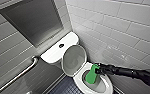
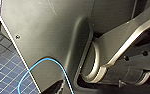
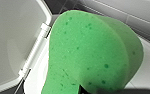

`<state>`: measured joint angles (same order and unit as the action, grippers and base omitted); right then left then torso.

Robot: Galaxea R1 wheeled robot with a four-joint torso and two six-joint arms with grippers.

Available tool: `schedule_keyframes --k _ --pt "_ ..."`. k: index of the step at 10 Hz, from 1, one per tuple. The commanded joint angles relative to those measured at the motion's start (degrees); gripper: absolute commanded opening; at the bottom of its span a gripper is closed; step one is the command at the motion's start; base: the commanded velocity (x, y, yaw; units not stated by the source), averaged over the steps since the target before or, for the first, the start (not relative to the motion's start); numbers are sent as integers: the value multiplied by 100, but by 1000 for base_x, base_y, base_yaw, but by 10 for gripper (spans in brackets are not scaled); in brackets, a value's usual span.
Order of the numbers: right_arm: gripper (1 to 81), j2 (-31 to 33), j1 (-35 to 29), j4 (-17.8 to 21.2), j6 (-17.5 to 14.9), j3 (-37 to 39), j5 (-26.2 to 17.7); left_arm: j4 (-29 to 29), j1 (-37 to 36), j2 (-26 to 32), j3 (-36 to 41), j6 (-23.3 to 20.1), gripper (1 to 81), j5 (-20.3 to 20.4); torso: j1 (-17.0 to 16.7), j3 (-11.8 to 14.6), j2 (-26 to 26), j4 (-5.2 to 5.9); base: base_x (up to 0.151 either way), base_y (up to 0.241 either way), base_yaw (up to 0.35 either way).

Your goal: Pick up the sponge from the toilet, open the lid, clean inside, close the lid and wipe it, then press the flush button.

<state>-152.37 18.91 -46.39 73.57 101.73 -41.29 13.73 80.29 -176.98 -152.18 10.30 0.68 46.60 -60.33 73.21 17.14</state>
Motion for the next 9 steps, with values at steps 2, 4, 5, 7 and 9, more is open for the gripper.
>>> schedule_keyframes --k 2,4,5,7,9 --pt "10 -367 -804 68 26 21 -28 16 141 49 3 -37 811 -464 0 0 0 703 0 0 0" --pt "10 -508 -901 112 26 74 112 16 141 57 3 -37 811 -464 0 0 0 1121 0 0 0" --pt "10 -542 -849 130 35 100 130 16 141 49 3 -37 811 -464 0 0 0 791 0 0 0" --pt "10 -666 -691 472 131 250 314 16 141 31 3 -37 811 -464 0 0 0 1038 0 0 0" --pt "10 -815 -366 1060 597 775 745 16 141 31 3 -37 811 -464 0 0 0 1054 0 0 0"
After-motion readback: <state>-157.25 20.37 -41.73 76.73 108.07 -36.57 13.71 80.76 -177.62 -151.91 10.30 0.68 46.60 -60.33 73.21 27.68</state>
